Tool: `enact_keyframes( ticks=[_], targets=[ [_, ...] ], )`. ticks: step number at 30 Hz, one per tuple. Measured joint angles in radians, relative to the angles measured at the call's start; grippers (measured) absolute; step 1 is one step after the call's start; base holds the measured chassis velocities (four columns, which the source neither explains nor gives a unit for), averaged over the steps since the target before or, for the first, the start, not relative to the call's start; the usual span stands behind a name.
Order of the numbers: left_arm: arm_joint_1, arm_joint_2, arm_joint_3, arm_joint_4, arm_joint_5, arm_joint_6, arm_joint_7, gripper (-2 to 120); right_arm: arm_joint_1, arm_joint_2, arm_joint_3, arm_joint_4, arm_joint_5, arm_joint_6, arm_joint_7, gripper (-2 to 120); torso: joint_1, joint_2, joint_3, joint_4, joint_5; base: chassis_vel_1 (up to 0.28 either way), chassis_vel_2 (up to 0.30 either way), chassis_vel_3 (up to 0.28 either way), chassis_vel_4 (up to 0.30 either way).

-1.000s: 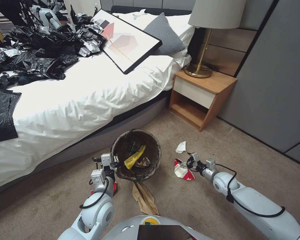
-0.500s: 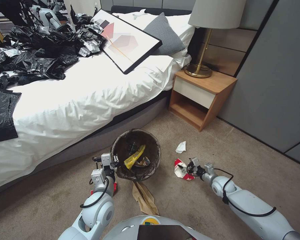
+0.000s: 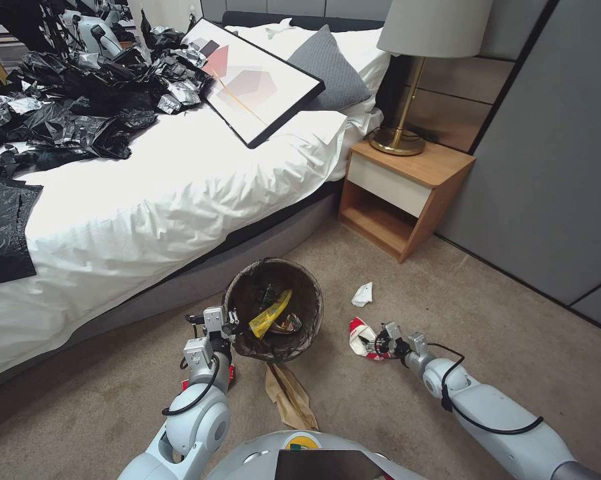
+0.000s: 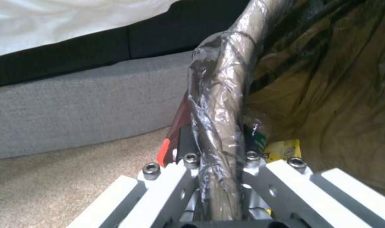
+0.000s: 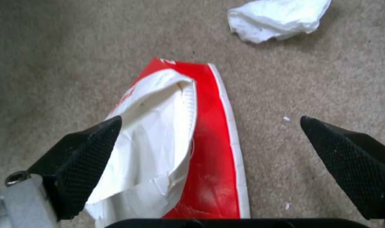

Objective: Pick up the trash bin, then pick up the garbage from the floor and place it into the trash bin.

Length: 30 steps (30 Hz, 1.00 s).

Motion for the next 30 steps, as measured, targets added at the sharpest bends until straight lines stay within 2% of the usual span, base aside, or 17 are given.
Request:
enact_keyframes(
  ticks=[13,15,16,19,20,23,24,26,27,29,30],
  targets=[
    [-0.001,-0.002,0.0,0.0,0.001,-0.001,-0.001,2,0.008,0.029,-0.007,-0.048,-0.028,0.013,-0.006,99,0.0,0.0,0.0,0.0,0.0,0.0,0.0,0.0,0.0],
    [-0.001,-0.002,0.0,0.0,0.001,-0.001,-0.002,2,0.009,0.037,-0.007,-0.056,-0.035,0.016,-0.008,90,0.0,0.0,0.0,0.0,0.0,0.0,0.0,0.0,0.0],
    [-0.001,-0.002,0.0,0.0,0.001,-0.001,-0.002,2,0.009,0.037,-0.007,-0.056,-0.035,0.016,-0.008,90,0.0,0.0,0.0,0.0,0.0,0.0,0.0,0.0,0.0],
    [-0.001,0.001,-0.001,-0.002,0.001,-0.001,-0.003,2,0.008,0.042,-0.007,-0.061,-0.041,0.02,-0.013,76,0.0,0.0,0.0,0.0,0.0,0.0,0.0,0.0,0.0],
    [-0.001,0.001,-0.001,-0.002,0.001,-0.001,-0.003,2,0.008,0.042,-0.007,-0.061,-0.041,0.02,-0.013,76,0.0,0.0,0.0,0.0,0.0,0.0,0.0,0.0,0.0],
    [-0.001,0.002,-0.001,-0.003,0.001,-0.002,-0.004,2,0.004,0.047,-0.006,-0.069,-0.045,0.028,-0.016,61,0.0,0.0,0.0,-0.0001,-0.0005,0.0,0.0,0.0,0.0],
    [-0.001,0.002,-0.001,-0.003,0.001,-0.002,-0.004,2,0.004,0.047,-0.006,-0.069,-0.045,0.028,-0.016,61,0.0,0.0,0.0,-0.0001,-0.0005,0.0,0.0,0.0,0.0],
    [-0.001,0.003,0.0,-0.004,0.001,-0.002,-0.004,2,0.0,0.051,-0.005,-0.071,-0.047,0.033,-0.018,50,0.0,0.0,0.0,-0.0002,-0.0005,0.0,0.0,0.0,0.0],
    [-0.001,0.003,0.0,-0.004,0.001,-0.002,-0.004,2,0.0,0.051,-0.005,-0.071,-0.047,0.033,-0.018,50,0.0,0.0,0.0,-0.0002,-0.0005,0.0,0.0,0.0,0.0],
    [-0.001,0.004,0.0,-0.004,0.0,-0.002,-0.004,2,-0.002,0.055,-0.004,-0.07,-0.048,0.035,-0.018,39,0.0,0.0,0.0,-0.0002,-0.0004,0.0,0.0,0.0,0.0],
    [-0.001,0.004,0.0,-0.004,0.0,-0.002,-0.004,2,-0.002,0.055,-0.004,-0.07,-0.048,0.035,-0.018,39,0.0,0.0,0.0,-0.0002,-0.0004,0.0,0.0,0.0,0.0]
  ],
)
